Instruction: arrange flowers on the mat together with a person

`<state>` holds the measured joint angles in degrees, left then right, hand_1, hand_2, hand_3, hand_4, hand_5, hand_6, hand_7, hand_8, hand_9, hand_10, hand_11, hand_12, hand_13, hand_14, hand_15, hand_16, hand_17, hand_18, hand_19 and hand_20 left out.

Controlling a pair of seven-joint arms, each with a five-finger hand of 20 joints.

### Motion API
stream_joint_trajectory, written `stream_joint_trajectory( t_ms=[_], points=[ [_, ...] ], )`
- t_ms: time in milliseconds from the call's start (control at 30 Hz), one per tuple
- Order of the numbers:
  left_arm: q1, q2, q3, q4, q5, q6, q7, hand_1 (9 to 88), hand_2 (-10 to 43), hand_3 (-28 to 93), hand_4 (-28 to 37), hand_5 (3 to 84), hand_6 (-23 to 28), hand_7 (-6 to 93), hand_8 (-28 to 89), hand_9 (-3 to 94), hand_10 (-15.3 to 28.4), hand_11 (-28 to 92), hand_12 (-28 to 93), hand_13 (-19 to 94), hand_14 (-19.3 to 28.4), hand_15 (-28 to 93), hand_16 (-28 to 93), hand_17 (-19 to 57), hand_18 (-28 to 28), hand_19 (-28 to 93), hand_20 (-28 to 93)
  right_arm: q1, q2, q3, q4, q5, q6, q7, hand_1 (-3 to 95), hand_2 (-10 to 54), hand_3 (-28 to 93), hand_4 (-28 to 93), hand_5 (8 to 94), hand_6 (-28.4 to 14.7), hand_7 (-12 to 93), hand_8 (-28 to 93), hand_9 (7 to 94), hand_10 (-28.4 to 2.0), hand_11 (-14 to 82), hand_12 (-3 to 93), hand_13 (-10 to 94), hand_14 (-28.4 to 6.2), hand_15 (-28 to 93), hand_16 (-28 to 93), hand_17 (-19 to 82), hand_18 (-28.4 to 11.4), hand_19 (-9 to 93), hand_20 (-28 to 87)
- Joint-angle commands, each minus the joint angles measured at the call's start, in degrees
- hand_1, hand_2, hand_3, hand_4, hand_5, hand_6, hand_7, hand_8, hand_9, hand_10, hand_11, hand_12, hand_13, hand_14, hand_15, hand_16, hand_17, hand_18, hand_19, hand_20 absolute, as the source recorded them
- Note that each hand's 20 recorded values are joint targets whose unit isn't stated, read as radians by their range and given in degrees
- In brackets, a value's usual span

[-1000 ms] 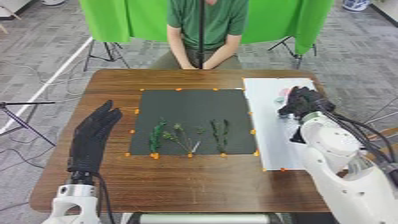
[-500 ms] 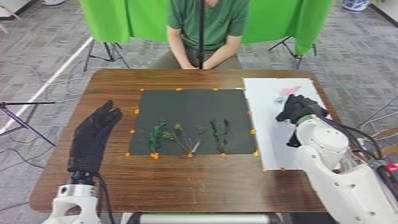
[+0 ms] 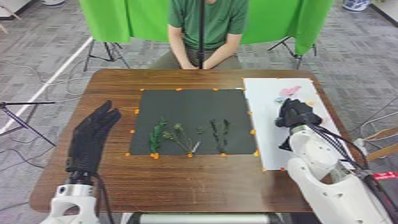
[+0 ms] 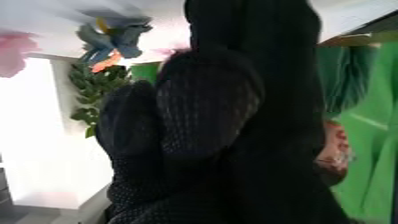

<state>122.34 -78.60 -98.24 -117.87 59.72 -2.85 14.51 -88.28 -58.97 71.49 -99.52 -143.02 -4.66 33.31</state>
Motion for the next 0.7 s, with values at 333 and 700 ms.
stream_joint_trajectory(
  t_ms=[333, 700],
  points=[
    [5.0, 1.22, -5.8, 0.68, 0.53, 4.36, -0.07, 23.2, -4.1, 67, -24.4, 43.8, 3.1, 7.2, -6, 43.2, 12.6, 11, 12, 32, 13.9, 9, 0, 6.4, 8.7, 2, 16, 15.1, -0.1, -8.1, -12.7, 8.1, 2.5, -4.8, 93.8, -9.5, -28, 35, 88.5, 2.6, 16, 7, 93.7, -7.6, 17.1, 26.2, 94, 3.1, 65, 15, 66, -11.3, 93, 30],
    [5.9, -0.26, -5.5, 0.81, 1.29, 5.27, 0.54, 22.8, -4.2, 67, -24.8, 43.6, 2.9, 7.4, -6, 43.3, 12.4, 11, 12, 32, 13.9, 9, 0, 6.4, 8.8, 2, 16, 33.1, -16.6, -31.5, 3.3, 6.7, -5.6, -16.4, 93.6, -9.5, -28, 35, 88.2, 2.9, 16, 7, 93.7, -7.4, 16.8, 26.4, 94, 3.1, 66, 15, 66, -11.9, 93, 34]
  ],
)
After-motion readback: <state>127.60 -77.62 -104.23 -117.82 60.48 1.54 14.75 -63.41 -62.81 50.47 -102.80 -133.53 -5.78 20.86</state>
